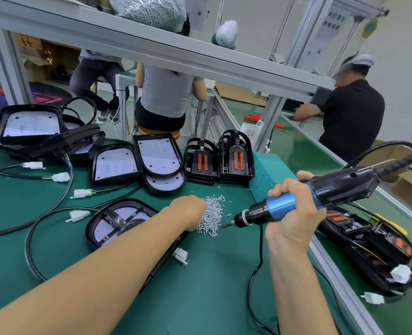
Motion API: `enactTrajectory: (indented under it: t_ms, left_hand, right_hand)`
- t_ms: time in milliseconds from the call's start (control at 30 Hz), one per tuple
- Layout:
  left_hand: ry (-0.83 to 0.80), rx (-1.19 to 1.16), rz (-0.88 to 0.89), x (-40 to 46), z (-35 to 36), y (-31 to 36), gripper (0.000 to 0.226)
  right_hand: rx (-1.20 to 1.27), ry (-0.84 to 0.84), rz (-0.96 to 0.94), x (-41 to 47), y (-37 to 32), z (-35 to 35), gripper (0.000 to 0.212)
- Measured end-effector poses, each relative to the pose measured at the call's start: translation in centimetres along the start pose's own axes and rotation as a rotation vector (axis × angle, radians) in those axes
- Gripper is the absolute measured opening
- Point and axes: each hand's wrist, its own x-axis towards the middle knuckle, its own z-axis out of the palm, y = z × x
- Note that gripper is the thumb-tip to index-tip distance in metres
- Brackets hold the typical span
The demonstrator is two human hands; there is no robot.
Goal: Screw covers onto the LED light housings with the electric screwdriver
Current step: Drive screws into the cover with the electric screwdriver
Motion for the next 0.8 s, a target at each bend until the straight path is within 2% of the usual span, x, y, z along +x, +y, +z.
enactTrajectory:
  t_ms: [67, 133, 233, 333, 433, 567, 667, 800]
  left_hand:
    - [0.006, -0.052, -0.019, 0.12, 0.15, -0.15, 0.027]
    - [0.005, -0.092, -0.026, 0.15, 0.18, -0.33, 0.015]
    - [0.013, -0.134, -0.047, 0.08, 0.26, -0.47, 0.02]
    - [0.026, -0.101, -0.033, 0.01, 0.24, -0.39, 0.016]
    - [0.005, -0.024, -0.026, 0.02, 0.25, -0.37, 0.029]
    - [-0.053, 0.056, 0.016, -0.08, 0.37, -0.04, 0.029]
    - [-0.014, 0.077, 0.031, -0.22, 0.37, 0.29, 0.023]
    - [0.017, -0.017, -0.022, -0.42, 0.17, 0.18, 0.01]
  right_hand:
    - [-0.004, -0.001, -0.002, 0.0, 0.0, 0.02, 0.02]
    - [-0.006, -0.003, -0.003, -0.01, -0.02, -0.01, 0.02]
    - [-0.009, -0.004, -0.008, -0.05, 0.05, -0.06, 0.019]
    - [-0.012, -0.001, -0.016, -0.11, 0.08, -0.01, 0.019]
    - [-0.015, -0.005, -0.013, -0.15, 0.1, 0.09, 0.019]
    - [-0.02, -0.011, -0.005, -0.15, -0.04, 0.08, 0.019]
    - [-0.025, -0.009, 0.004, -0.15, -0.1, 0.09, 0.02]
    - [-0.015, -0.016, 0.007, -0.28, -0.18, 0.24, 0.021]
